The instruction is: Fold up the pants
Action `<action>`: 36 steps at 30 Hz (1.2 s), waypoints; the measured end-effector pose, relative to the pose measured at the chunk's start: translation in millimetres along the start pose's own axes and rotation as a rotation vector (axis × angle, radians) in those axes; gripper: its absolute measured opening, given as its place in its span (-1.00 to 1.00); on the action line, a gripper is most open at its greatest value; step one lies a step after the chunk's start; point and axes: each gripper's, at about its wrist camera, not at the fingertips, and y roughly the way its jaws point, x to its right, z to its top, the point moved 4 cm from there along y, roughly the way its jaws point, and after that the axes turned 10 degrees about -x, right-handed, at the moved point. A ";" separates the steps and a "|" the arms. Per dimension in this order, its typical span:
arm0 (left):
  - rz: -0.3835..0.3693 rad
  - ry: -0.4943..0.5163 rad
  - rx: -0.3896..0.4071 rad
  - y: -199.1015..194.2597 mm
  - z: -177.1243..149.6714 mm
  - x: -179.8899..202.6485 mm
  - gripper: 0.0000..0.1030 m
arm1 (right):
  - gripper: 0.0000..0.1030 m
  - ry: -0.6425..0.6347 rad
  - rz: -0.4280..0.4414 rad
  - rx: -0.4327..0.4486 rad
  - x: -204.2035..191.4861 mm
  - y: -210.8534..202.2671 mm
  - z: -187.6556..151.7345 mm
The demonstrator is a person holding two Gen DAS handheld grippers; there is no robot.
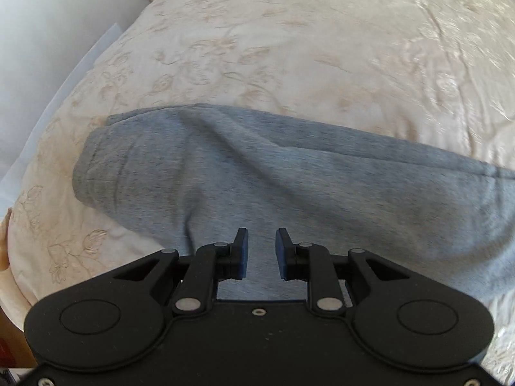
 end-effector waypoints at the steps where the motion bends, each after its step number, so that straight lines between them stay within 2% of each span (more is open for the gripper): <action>1: 0.002 -0.011 -0.001 2.9 1.3 -9.0 -0.40 | -0.61 -0.028 0.015 -0.015 -16.8 3.8 -1.5; 9: 0.009 0.002 -0.012 35.8 20.1 -76.1 -0.40 | -0.56 -0.162 0.074 -0.074 -124.7 39.9 1.8; 17: 0.072 0.060 0.009 80.7 67.4 -155.0 -0.40 | -0.53 -0.318 0.012 -0.068 -204.0 76.5 12.5; 22: 0.085 0.110 -0.040 124.6 94.7 -184.4 -0.40 | -0.47 -0.465 -0.002 -0.087 -238.2 102.7 17.1; 25: 0.055 0.129 -0.085 146.1 101.8 -190.8 -0.40 | -0.44 -0.556 -0.014 -0.133 -248.1 120.4 17.2; 30: 0.025 0.132 -0.096 156.4 106.0 -194.8 -0.39 | -0.37 -0.676 -0.017 -0.210 -255.9 139.4 15.6; 33: 0.020 0.136 -0.098 157.6 106.6 -194.9 -0.39 | -0.36 -0.701 -0.014 -0.244 -254.8 147.6 15.3; 34: 0.020 0.140 -0.096 157.1 107.1 -195.6 -0.39 | -0.37 -0.702 -0.012 -0.248 -255.2 148.1 15.6; 35: 0.019 0.144 -0.093 156.2 107.0 -196.0 -0.39 | -0.58 -0.706 -0.007 -0.251 -255.9 148.1 15.3; 36: 0.018 0.148 -0.089 155.2 106.8 -196.5 -0.39 | -0.87 -0.714 0.007 -0.259 -256.3 146.3 14.2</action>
